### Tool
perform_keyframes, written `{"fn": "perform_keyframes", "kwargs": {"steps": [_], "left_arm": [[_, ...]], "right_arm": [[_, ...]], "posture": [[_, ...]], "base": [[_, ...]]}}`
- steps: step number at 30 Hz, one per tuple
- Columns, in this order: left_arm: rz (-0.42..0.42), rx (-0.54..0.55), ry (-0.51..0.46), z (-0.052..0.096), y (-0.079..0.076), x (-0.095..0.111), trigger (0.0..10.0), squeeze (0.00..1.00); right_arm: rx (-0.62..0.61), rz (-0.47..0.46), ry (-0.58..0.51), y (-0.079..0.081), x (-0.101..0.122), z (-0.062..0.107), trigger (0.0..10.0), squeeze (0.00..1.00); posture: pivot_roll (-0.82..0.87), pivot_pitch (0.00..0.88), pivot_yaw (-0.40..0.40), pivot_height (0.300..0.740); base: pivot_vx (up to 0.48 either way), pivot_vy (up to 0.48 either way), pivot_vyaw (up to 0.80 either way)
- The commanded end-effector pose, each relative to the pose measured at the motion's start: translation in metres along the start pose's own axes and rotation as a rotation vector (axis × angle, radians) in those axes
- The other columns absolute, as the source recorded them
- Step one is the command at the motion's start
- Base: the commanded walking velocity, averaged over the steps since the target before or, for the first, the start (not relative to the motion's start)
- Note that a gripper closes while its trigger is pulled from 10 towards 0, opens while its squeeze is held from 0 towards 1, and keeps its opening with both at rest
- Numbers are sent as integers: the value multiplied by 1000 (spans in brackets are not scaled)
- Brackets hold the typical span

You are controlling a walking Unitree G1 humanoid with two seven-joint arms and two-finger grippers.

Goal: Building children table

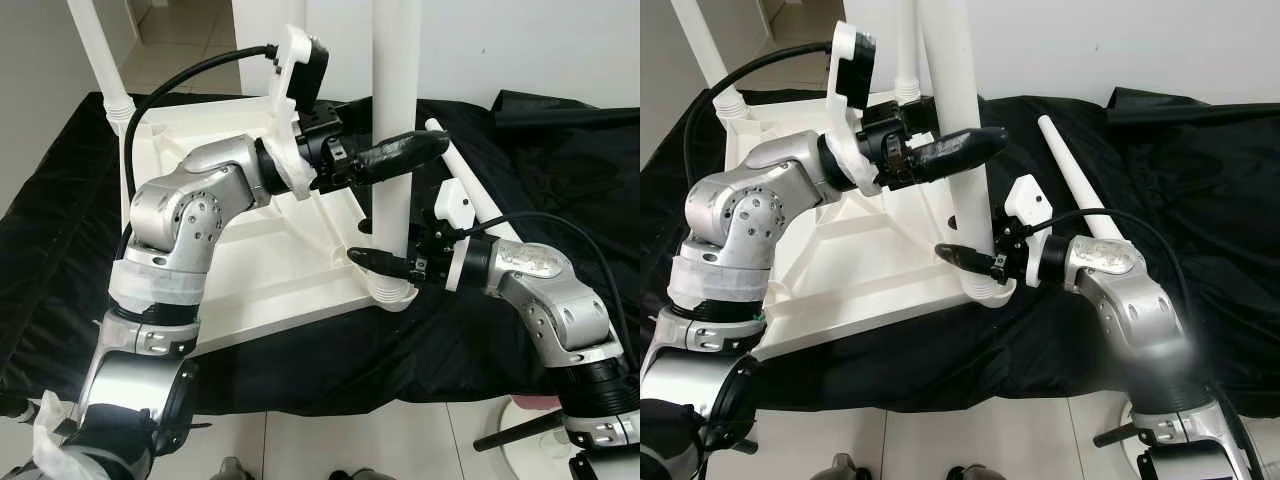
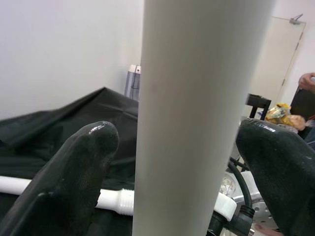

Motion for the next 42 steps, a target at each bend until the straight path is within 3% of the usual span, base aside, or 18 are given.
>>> {"fn": "perform_keyframes", "kwargs": {"steps": [1, 3, 4, 13, 23, 24, 28, 29, 33, 36, 39, 40, 42], "left_arm": [[24, -83, -2, -4, -5, 4, 7176, 0], [24, -83, -2, -4, -5, 4, 7176, 0], [34, -97, -18, -4, -4, 8, 0, 0], [28, -112, -18, -9, -4, 10, 0, 0], [21, -50, -11, -13, 5, 8, 0, 0], [14, -19, 4, -16, 8, 7, 10000, 0], [0, 20, 41, -20, 12, 6, 10000, 0], [-65, 94, 106, -23, 18, 2, 10000, 0], [-120, 176, 152, -26, 23, 3, 10000, 0], [-139, 266, 140, -26, 32, 9, 10000, 0], [-152, 286, 106, -26, 33, 15, 10000, 0], [-175, 318, 99, -27, 36, 18, 10000, 0], [-200, 368, 87, -27, 41, 22, 10000, 0]], "right_arm": [[19, 2, 5, 0, 1, 0, 10000, 0], [19, 2, 5, 0, 1, 0, 10000, 0], [17, 5, 10, -1, 0, 1, 10000, 0], [17, -3, 12, -1, -3, 0, 10000, 0], [-22, -18, -4, -2, -6, -3, 10000, 0], [-37, -17, -10, -4, -5, -2, 10000, 0], [-57, -33, -27, -6, -3, 0, 10000, 0], [-96, -54, -61, -11, 0, 1, 10000, 1000], [-148, -57, -102, -15, 4, 0, 10000, 1000], [-207, -45, -126, -18, 7, -2, 10000, 1000], [-230, -54, -129, -20, 6, -3, 10000, 1000], [-246, -53, -130, -20, 4, -5, 10000, 0], [-271, -56, -136, -20, 3, -8, 10000, 0]], "posture": [[-57, 67, -21, 740], [-57, 67, -21, 740], [-60, 64, -16, 740], [-56, 67, -6, 740], [-79, 49, -1, 740], [-78, 46, 4, 740], [-77, 41, 6, 740], [-80, 37, 11, 740], [-77, 32, 11, 740], [-77, 27, 18, 740], [-75, 24, 18, 740], [-72, 24, 15, 740], [-72, 24, 15, 740]], "base": [[0, 0, 0], [0, 0, 0], [0, 0, 0], [0, 0, 0], [0, 0, 0], [0, 0, 0], [0, 0, 0], [0, 0, 0], [0, 0, 0], [0, 0, 0], [0, 0, 0], [0, 0, 0], [0, 0, 0]]}}
Point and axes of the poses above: a point about 5 cm out from each wrist's last joint towards the gripper, its own z axis pointing back from the gripper into the wrist, its own x axis along the axis of the wrist's last joint, y = z × x, the point moved 3 cm from there along -z, pointing out of the wrist towards the gripper, and after that the axes turned 2 degrees about -z, right-handed, at the moved point
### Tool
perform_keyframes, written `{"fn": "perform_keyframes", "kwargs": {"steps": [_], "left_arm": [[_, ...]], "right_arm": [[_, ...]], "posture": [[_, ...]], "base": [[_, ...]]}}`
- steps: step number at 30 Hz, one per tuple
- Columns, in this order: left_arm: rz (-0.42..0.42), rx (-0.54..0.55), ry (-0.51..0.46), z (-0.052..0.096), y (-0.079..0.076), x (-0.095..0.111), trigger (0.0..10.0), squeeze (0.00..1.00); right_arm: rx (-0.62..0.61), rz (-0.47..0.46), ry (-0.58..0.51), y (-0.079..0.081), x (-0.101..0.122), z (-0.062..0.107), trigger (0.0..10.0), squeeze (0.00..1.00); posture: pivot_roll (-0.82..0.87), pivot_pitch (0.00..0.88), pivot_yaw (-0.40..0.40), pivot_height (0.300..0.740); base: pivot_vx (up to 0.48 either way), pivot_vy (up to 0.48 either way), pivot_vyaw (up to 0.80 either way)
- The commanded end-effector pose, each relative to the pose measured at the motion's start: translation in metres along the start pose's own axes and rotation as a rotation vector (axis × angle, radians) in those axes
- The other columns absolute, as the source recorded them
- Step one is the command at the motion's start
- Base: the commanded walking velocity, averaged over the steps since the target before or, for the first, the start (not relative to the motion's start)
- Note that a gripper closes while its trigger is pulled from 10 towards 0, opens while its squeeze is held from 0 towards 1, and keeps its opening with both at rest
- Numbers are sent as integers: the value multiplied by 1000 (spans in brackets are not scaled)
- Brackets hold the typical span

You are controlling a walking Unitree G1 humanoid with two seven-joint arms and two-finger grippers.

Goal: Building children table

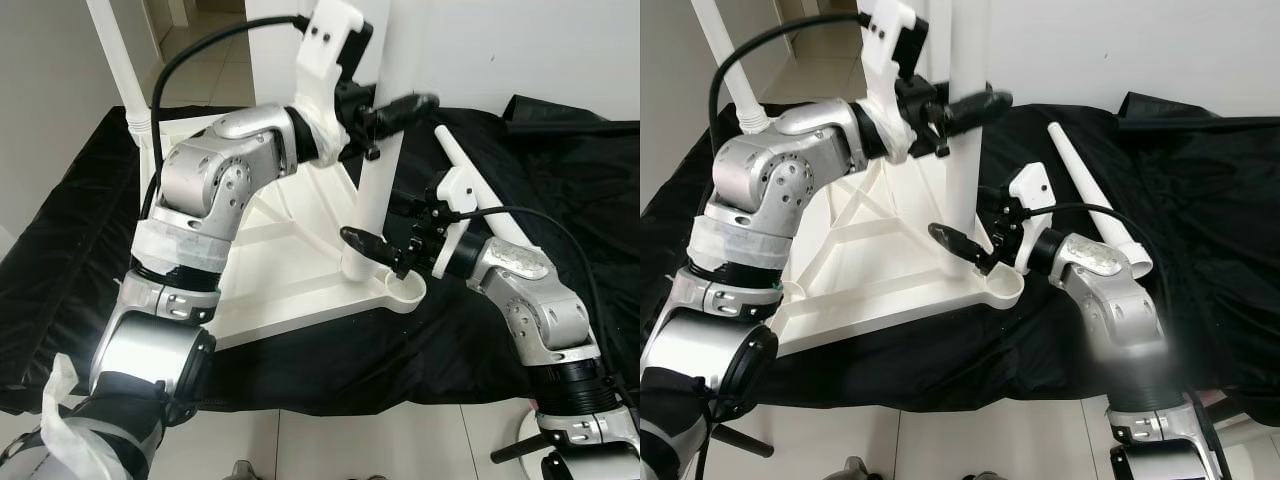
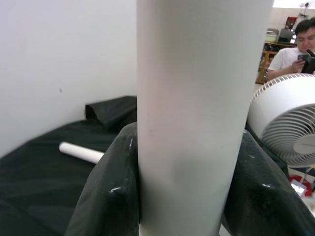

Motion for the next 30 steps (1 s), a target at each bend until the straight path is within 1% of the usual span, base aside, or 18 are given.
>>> {"fn": "perform_keyframes", "kwargs": {"steps": [1, 3, 4, 6, 7, 8, 9, 10, 12, 16, 18, 19, 20, 21, 25, 26, 28, 30], "left_arm": [[-31, 94, -32, -2, 9, 12, 10000, 0], [-21, 147, -42, -4, 17, 17, 10000, 0], [-21, 147, -42, -4, 17, 17, 10000, 0], [-20, 215, -35, -5, 24, 18, 10000, 0], [-50, 261, -37, -6, 27, 18, 10000, 0], [-50, 261, -37, -6, 27, 18, 10000, 0], [-73, 289, -38, -6, 29, 18, 10000, 0], [-74, 340, -25, -7, 32, 15, 10000, 0], [-119, 405, 3, -12, 29, 9, 10000, 0], [-116, 408, -12, -15, 26, 10, 10000, 0], [-149, 430, -37, -18, 25, 15, 10000, 0], [-149, 430, -37, -18, 25, 15, 10000, 0], [-181, 440, -56, -19, 24, 18, 10000, 0], [-188, 438, -58, -22, 22, 17, 10000, 0], [-173, 431, -63, -29, 16, 15, 10000, 0], [-150, 415, -76, -31, 13, 16, 10000, 0], [-137, 410, -92, -32, 12, 18, 10000, 0], [-107, 402, -119, -34, 9, 22, 10000, 0]], "right_arm": [[-36, -2, -4, -2, -2, -2, 10000, 0], [-77, -22, -26, 0, -4, -8, 10000, 0], [-77, -22, -26, 0, -4, -8, 10000, 0], [-131, -20, -36, 0, -6, -13, 10000, 0], [-176, -9, -36, -3, -8, -15, 10000, 0], [-176, -9, -36, -3, -8, -15, 10000, 0], [-205, 0, -35, -4, -9, -17, 10000, 0], [-250, 9, -38, -8, -9, -19, 10000, 0], [-379, 32, -62, -18, -6, -23, 10000, 0], [-435, 32, -74, -21, -5, -26, 10000, 0], [-503, 15, -71, -22, -8, -31, 10000, 0], [-503, 15, -71, -22, -8, -31, 10000, 0], [-526, 15, -67, -22, -9, -32, 10000, 0], [-558, 14, -67, -22, -10, -35, 10000, 0], [-651, 0, -81, -22, -11, -40, 10000, 0], [-646, -33, -91, -19, -12, -44, 10000, 0], [-655, -49, -101, -18, -13, -47, 10000, 0], [-662, -39, -112, -16, -11, -52, 10000, 0]], "posture": [[-74, 31, 15, 740], [-76, 34, 16, 740], [-76, 34, 16, 740], [-77, 36, 16, 740], [-80, 41, 20, 740], [-80, 41, 20, 740], [-80, 41, 20, 740], [-85, 45, 25, 740], [-84, 51, 23, 740], [-81, 53, 22, 740], [-81, 54, 21, 740], [-81, 54, 21, 740], [-80, 55, 21, 740], [-79, 59, 17, 740], [-76, 62, 16, 740], [-75, 62, 16, 740], [-73, 63, 19, 740], [-75, 64, 20, 740]], "base": [[0, 0, 0], [0, 0, 0], [0, 0, 0], [0, 0, 0], [0, 0, 0], [0, 0, 0], [0, 0, 0], [0, 0, 0], [0, 0, 0], [0, 0, 0], [0, 0, 0], [0, 0, 0], [0, 0, 0], [0, 0, 0], [0, 0, 0], [0, 0, 0], [0, 0, 0], [0, 0, 0]]}}
Point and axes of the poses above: a point about 5 cm out from each wrist's last joint towards the gripper, its own z axis pointing back from the gripper into the wrist, its own x axis along the axis of the wrist's last joint, y = z × x, the point moved 3 cm from there along -z, pointing out of the wrist towards the gripper, and after that the axes turned 2 degrees about -z, right-handed, at the moved point
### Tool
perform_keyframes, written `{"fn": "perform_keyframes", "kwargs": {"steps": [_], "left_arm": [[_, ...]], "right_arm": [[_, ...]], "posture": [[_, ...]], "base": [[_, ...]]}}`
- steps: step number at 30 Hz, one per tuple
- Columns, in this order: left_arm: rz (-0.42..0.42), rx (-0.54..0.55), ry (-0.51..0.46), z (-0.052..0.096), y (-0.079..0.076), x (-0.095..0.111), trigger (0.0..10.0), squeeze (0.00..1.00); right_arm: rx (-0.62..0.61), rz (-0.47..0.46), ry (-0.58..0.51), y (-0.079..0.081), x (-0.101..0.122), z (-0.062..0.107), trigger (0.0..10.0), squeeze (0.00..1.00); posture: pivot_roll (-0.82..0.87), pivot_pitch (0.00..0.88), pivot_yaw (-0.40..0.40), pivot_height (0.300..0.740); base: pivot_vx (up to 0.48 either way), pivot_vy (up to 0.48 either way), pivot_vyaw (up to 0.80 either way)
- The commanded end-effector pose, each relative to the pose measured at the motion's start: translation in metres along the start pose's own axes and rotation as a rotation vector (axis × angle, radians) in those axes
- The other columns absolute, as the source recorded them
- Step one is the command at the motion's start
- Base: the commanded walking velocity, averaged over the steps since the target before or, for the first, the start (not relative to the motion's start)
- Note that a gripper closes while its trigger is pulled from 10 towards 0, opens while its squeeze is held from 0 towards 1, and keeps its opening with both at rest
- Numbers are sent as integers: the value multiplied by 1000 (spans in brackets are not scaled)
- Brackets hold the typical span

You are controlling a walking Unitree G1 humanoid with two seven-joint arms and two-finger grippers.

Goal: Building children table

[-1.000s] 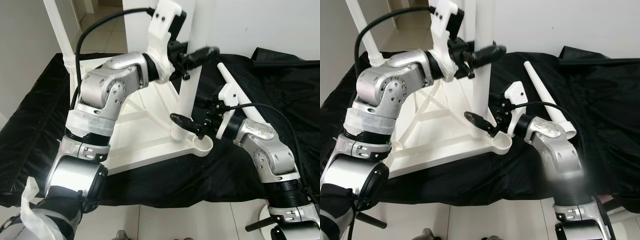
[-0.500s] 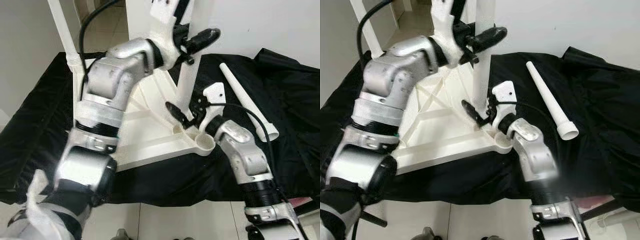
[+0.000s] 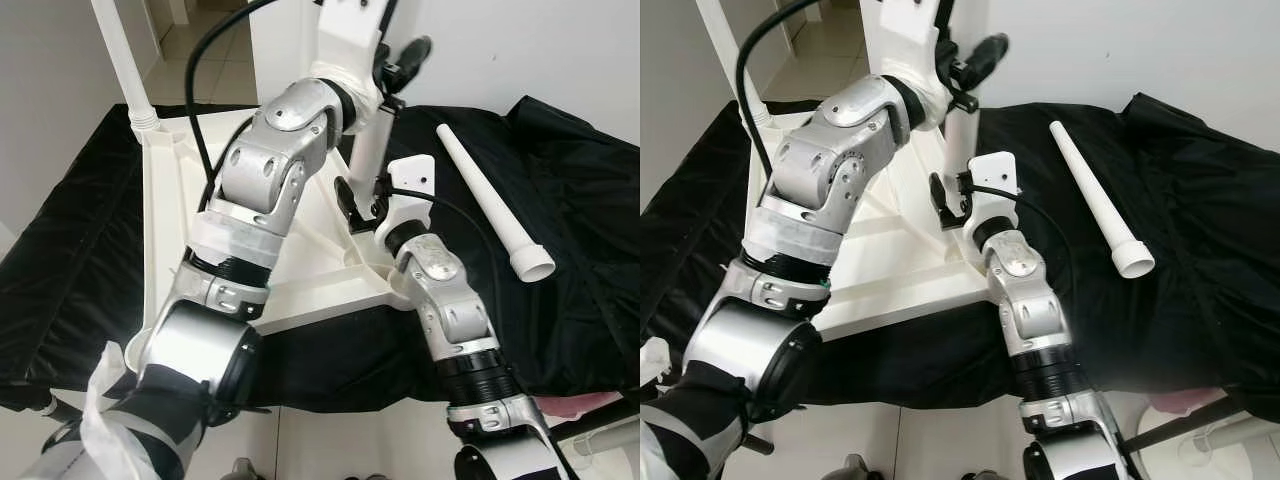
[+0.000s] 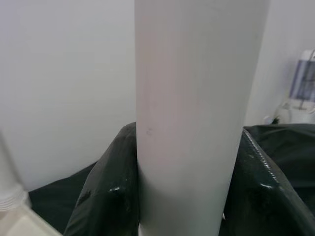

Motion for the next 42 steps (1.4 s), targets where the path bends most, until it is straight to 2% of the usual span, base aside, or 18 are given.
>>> {"fn": "perform_keyframes", "kwargs": {"steps": [1, 5, 13, 14, 15, 16, 18, 19, 20, 22, 23, 31, 32, 33, 34, 37, 38, 42], "left_arm": [[13, 17, -55, -2, -3, 15, 10000, 0], [50, 26, -59, -4, -5, 16, 10000, 0], [24, -1, -70, -8, -16, 17, 10000, 0], [24, -4, -72, -8, -17, 18, 10000, 0], [24, -4, -72, -8, -17, 18, 10000, 0], [21, -6, -75, -8, -17, 19, 10000, 0], [20, -6, -76, -8, -17, 19, 10000, 0], [21, -6, -77, -8, -17, 19, 10000, 0], [20, -6, -78, -8, -17, 19, 10000, 0], [20, -6, -78, -8, -17, 19, 10000, 0], [15, -6, -81, -8, -19, 20, 10000, 0], [13, -7, -83, -8, -20, 21, 10000, 0], [10, -8, -83, -8, -20, 21, 10000, 0], [10, -9, -85, -8, -21, 21, 10000, 0], [9, -8, -87, -7, -21, 22, 10000, 0], [9, -8, -88, -7, -21, 22, 10000, 0], [7, -7, -88, -7, -22, 22, 10000, 0], [5, -9, -88, -7, -22, 22, 10000, 0]], "right_arm": [[-19, 6, -19, 3, 2, -5, 10000, 0], [-39, 29, -34, 2, 5, -9, 10000, 0], [-122, 66, -92, -10, 18, -19, 10000, 0], [-126, 77, -90, -11, 17, -20, 8588, 0], [-126, 77, -90, -11, 17, -20, 8588, 0], [-126, 81, -82, -11, 16, -19, 8078, 0], [-126, 84, -77, -11, 14, -19, 8078, 0], [-127, 87, -73, -11, 13, -19, 7137, 0], [-123, 88, -62, -10, 10, -18, 7569, 0], [-120, 90, -55, -10, 9, -18, 7569, 0], [-117, 100, -28, -10, 2, -17, 9961, 0], [-110, 105, -19, -8, -1, -17, 9294, 0], [-108, 112, -16, -8, -1, -18, 8863, 0], [-109, 115, -13, -7, -2, -18, 5373, 0], [-110, 117, -11, -7, -3, -18, 4235, 0], [-111, 117, -11, -7, -3, -17, 3686, 0], [-118, 104, -8, -8, -4, -17, 863, 0], [-127, 89, -4, -9, -5, -17, 0, 0]], "posture": [[-75, 64, 20, 740], [-75, 66, 18, 740], [-69, 65, 8, 740], [-69, 64, 6, 740], [-69, 64, 6, 740], [-68, 63, 4, 740], [-68, 63, 4, 740], [-69, 63, 4, 740], [-69, 63, 4, 740], [-69, 63, 4, 740], [-68, 60, 5, 740], [-69, 60, 5, 740], [-69, 59, 5, 740], [-67, 59, 3, 740], [-67, 59, 3, 740], [-67, 59, 3, 740], [-65, 59, 0, 740], [-63, 54, -3, 740]], "base": [[0, 0, 0], [0, 0, 0], [0, 0, 0], [0, 0, 0], [0, 0, 0], [0, 0, 0], [0, 0, 0], [0, 0, 0], [0, 0, 0], [0, 0, 0], [0, 0, 0], [0, 0, 0], [0, 0, 0], [0, 0, 0], [0, 0, 0], [0, 0, 0], [0, 0, 0], [0, 0, 0]]}}
Point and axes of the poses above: a point about 5 cm out from each wrist's last joint towards the gripper, its own z axis pointing back from the gripper into the wrist, its own x axis along the axis of the wrist's last joint, y = z × x, the point moved 3 cm from there along -z, pointing out of the wrist towards the gripper, and after that the axes turned 2 degrees about -z, right-handed, at the moved point
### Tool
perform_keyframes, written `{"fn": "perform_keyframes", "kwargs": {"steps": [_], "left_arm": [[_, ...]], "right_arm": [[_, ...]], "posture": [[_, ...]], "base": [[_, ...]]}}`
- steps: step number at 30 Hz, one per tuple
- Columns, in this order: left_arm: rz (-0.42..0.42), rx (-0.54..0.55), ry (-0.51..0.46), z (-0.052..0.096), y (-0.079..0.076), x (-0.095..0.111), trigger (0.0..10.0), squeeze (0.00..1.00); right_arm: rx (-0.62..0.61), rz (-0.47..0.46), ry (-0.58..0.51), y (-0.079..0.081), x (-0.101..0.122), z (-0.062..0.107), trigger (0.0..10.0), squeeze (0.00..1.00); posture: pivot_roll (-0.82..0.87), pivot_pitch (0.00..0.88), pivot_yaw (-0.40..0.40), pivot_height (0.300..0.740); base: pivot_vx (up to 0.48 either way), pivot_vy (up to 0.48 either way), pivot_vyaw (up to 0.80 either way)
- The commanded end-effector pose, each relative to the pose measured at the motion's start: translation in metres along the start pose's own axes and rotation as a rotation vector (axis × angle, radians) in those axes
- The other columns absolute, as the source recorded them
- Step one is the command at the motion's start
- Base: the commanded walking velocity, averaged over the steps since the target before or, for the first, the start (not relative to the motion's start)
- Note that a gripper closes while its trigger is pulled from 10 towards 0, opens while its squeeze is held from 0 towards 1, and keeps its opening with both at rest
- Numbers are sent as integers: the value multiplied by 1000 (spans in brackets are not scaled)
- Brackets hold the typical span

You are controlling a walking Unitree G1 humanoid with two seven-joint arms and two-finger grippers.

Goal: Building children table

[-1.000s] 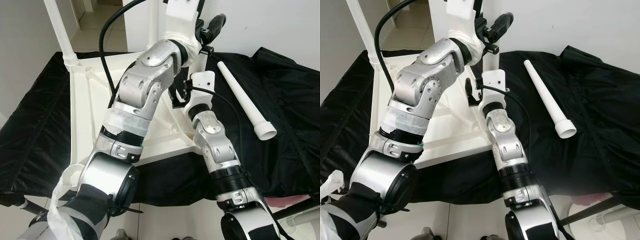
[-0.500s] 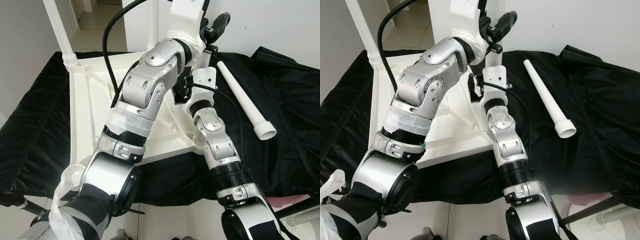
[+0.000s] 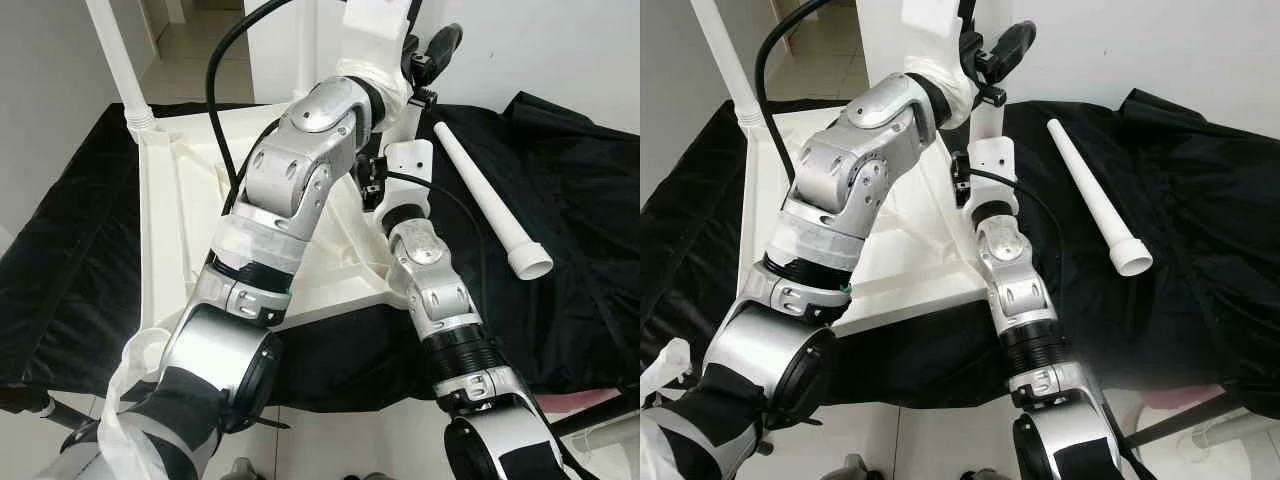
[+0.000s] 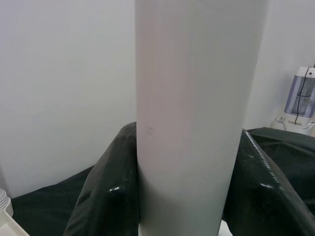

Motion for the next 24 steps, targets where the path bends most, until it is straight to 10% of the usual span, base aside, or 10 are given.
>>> {"fn": "perform_keyframes", "kwargs": {"steps": [1, 12, 13, 20, 21, 24], "left_arm": [[-33, -10, -46, -1, -7, 13, 10000, 0], [-79, -58, -80, 1, -13, 16, 10000, 0], [-12, -68, -100, 3, -14, 17, 10000, 1000], [31, -155, -151, 11, -22, 24, 10000, 1000], [21, -168, -165, 13, -22, 25, 10000, 24], [13, -180, -178, 15, -22, 27, 10000, 0]], "right_arm": [[5, -2, 34, 3, -9, 2, 0, 0], [-3, -8, 41, 1, -10, 1, 0, 0], [-18, -17, 47, -1, -10, 1, 10000, 0], [-44, -53, 68, -5, -14, 2, 10000, 0], [-49, -57, 74, -7, -15, 3, 10000, 0], [-54, -60, 79, -8, -16, 4, 10000, 0]], "posture": [[-63, 54, -3, 740], [-61, 44, -10, 740], [-61, 39, -11, 740], [-59, 30, -10, 740], [-60, 26, -10, 740], [-60, 24, -10, 740]], "base": [[0, 0, 0], [0, 0, 0], [0, 0, 0], [0, 0, 0], [0, 0, 0], [0, 0, 0]]}}
Point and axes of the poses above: a point about 5 cm out from each wrist's last joint towards the gripper, its own z axis pointing back from the gripper into the wrist, its own x axis along the axis of the wrist's last joint, y = z × x, the point moved 3 cm from there along -z, pointing out of the wrist towards the gripper, and after that the axes turned 2 degrees about -z, right-handed, at the moved point
